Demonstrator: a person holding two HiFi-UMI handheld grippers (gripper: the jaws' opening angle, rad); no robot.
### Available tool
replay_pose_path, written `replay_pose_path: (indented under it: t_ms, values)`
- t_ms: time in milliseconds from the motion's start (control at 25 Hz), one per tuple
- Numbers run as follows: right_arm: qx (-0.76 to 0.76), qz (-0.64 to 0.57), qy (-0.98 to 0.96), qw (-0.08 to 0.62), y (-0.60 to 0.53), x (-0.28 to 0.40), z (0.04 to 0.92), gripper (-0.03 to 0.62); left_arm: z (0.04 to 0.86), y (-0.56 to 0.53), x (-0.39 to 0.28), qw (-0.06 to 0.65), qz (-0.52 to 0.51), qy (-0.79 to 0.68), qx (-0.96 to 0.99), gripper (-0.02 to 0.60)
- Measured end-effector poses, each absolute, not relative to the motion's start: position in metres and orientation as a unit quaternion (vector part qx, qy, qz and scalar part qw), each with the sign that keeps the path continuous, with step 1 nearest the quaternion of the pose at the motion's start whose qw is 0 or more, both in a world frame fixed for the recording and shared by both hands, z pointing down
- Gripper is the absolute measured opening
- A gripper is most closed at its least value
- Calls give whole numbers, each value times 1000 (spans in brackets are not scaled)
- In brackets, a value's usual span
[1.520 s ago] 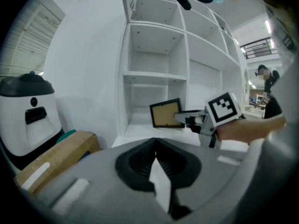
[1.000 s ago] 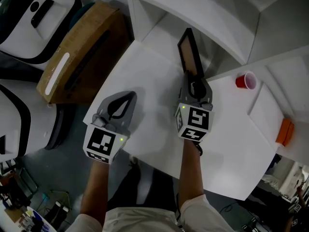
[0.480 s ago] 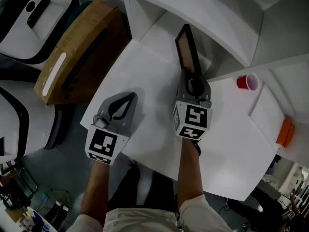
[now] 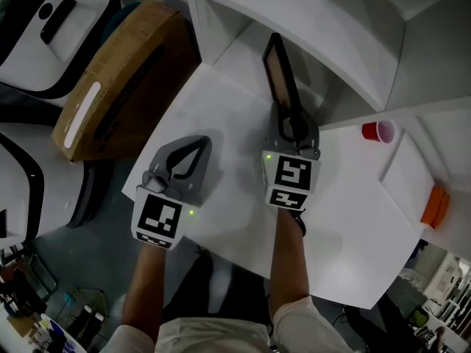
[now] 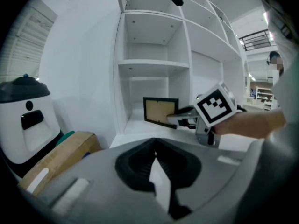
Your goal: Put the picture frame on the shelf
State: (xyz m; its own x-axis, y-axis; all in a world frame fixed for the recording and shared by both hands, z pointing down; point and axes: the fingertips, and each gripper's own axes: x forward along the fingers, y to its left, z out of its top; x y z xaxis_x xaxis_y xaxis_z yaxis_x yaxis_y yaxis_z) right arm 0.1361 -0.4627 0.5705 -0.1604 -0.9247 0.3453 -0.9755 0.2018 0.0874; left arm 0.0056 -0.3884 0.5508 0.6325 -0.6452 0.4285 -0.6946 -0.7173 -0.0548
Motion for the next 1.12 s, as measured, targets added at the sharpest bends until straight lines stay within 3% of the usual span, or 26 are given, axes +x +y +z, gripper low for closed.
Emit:
replay_pose_path:
  t_ms: [1120]
  values:
    - [573, 25, -792, 210, -520, 97, 567, 75, 556, -405, -6, 38, 239, -377, 894, 3]
